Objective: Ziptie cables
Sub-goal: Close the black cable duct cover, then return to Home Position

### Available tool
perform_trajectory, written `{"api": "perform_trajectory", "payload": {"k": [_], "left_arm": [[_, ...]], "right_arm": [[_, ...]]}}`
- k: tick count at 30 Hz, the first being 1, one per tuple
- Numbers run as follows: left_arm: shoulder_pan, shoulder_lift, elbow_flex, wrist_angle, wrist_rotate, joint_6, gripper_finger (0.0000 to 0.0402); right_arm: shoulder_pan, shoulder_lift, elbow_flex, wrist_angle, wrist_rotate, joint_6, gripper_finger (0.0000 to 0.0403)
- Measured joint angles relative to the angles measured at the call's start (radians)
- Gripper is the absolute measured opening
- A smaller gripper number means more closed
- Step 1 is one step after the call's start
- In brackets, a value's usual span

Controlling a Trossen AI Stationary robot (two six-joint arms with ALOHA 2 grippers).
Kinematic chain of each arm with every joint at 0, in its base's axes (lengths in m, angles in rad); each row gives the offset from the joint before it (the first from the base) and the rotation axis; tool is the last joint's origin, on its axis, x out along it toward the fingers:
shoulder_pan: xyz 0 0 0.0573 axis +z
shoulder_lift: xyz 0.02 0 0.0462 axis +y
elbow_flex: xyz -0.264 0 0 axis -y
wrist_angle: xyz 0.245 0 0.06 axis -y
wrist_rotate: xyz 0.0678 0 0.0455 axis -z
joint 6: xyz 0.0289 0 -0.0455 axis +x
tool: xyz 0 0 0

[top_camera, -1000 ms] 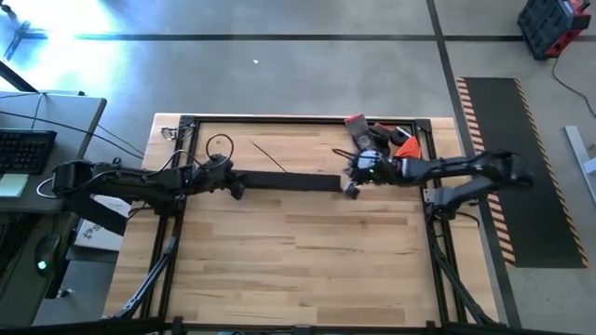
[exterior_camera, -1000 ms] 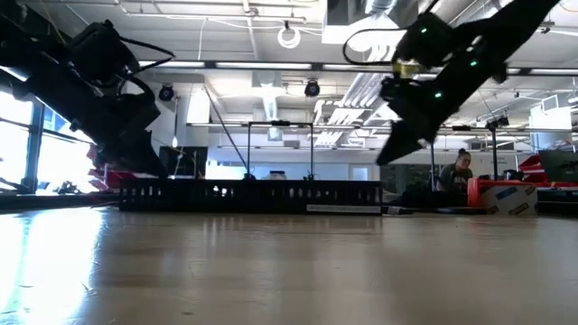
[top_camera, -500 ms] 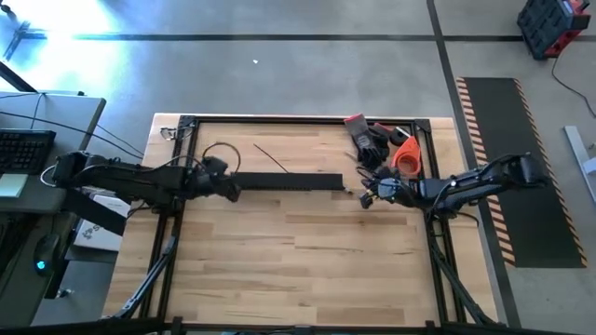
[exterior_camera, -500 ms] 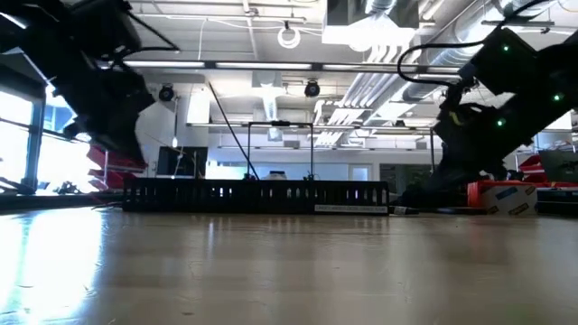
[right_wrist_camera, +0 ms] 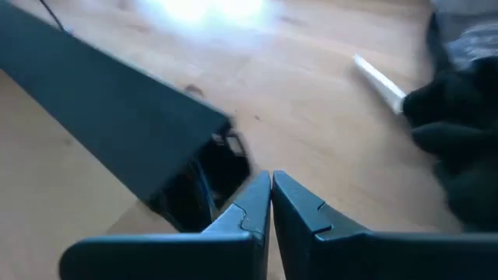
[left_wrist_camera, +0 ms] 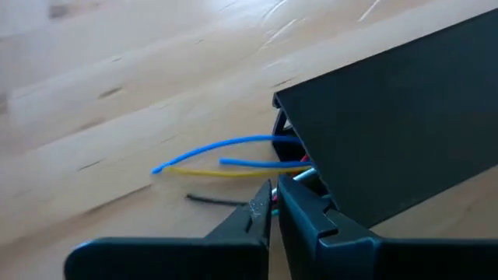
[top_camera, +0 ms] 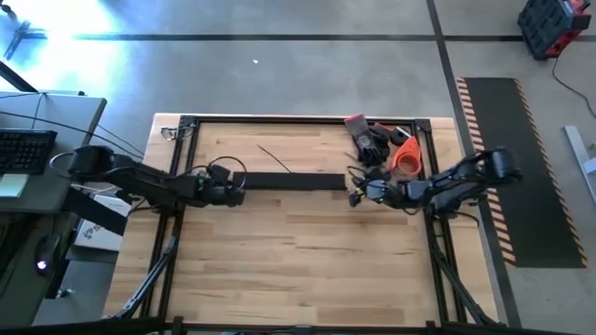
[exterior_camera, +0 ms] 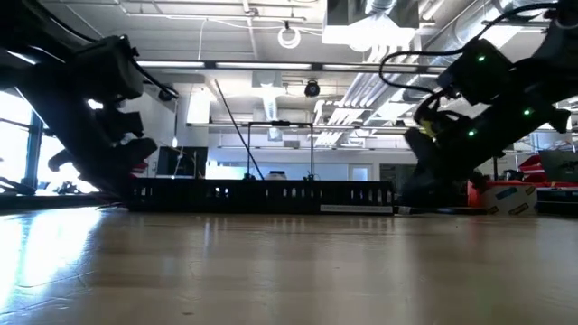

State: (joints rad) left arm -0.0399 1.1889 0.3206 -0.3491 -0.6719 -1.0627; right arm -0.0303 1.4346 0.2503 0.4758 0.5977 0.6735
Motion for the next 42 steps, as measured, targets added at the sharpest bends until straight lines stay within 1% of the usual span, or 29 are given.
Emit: {"api": "perform_trajectory", "payload": {"k": [4,6,8,12,15,20,22,25,28,31,33,35,37,40,41,42], "left_arm": [[0.0,0.064,0.001,0.135,-0.016,0.038,0.0],[0.002,0.098,-0.001,0.197,-0.028,0.071,0.0],[0.002,0.108,0.0,0.202,-0.035,0.08,0.0],[-0.001,0.087,0.035,0.079,-0.003,0.047,0.0],[-0.004,0.047,0.055,0.002,-0.003,0.047,0.0],[-0.022,-0.056,0.083,-0.059,-0.022,0.065,0.0],[-0.023,-0.121,0.084,-0.047,-0.011,0.108,0.0],[-0.022,-0.231,0.086,-0.018,0.033,0.205,0.0],[-0.021,-0.352,0.086,-0.011,0.042,0.315,0.0],[-0.021,-0.491,0.06,-0.024,0.017,0.376,0.0],[-0.025,-0.582,0.006,0.052,0.032,0.447,0.0],[-0.03,-0.682,-0.073,0.145,0.102,0.527,0.0],[-0.035,-0.764,-0.155,0.276,0.2,0.621,0.0],[-0.03,-0.885,-0.284,0.491,0.343,0.75,0.0],[-0.025,-0.912,-0.309,0.531,0.37,0.773,0.0],[-0.017,-0.938,-0.306,0.521,0.386,0.782,0.0]], "right_arm": [[0.0,0.143,0.088,-0.004,-0.028,-0.001,0.0],[-0.001,0.192,0.113,-0.024,-0.015,-0.003,0.0],[-0.002,0.215,0.129,-0.032,0.006,0.003,0.0],[0.001,0.171,0.126,-0.093,-0.024,0.036,0.0],[0.002,0.086,0.114,-0.216,-0.027,0.049,0.0],[0.025,-0.105,0.113,-0.38,-0.012,-0.012,0.0],[0.026,-0.2,0.113,-0.438,-0.046,-0.093,0.0],[0.013,-0.355,0.104,-0.501,-0.175,-0.246,0.0],[-0.036,-0.544,0.039,-0.503,-0.332,-0.359,0.0],[-0.094,-0.742,-0.072,-0.469,-0.405,-0.363,0.0],[-0.125,-0.877,-0.15,-0.443,-0.463,-0.348,0.0],[-0.147,-0.993,-0.219,-0.373,-0.533,-0.322,0.0],[-0.161,-1.103,-0.24,-0.408,-0.576,-0.312,0.0],[-0.162,-1.214,-0.241,-0.442,-0.613,-0.345,0.0],[-0.162,-1.244,-0.241,-0.445,-0.634,-0.362,0.0],[-0.162,-1.273,-0.241,-0.446,-0.655,-0.376,0.0]]}}
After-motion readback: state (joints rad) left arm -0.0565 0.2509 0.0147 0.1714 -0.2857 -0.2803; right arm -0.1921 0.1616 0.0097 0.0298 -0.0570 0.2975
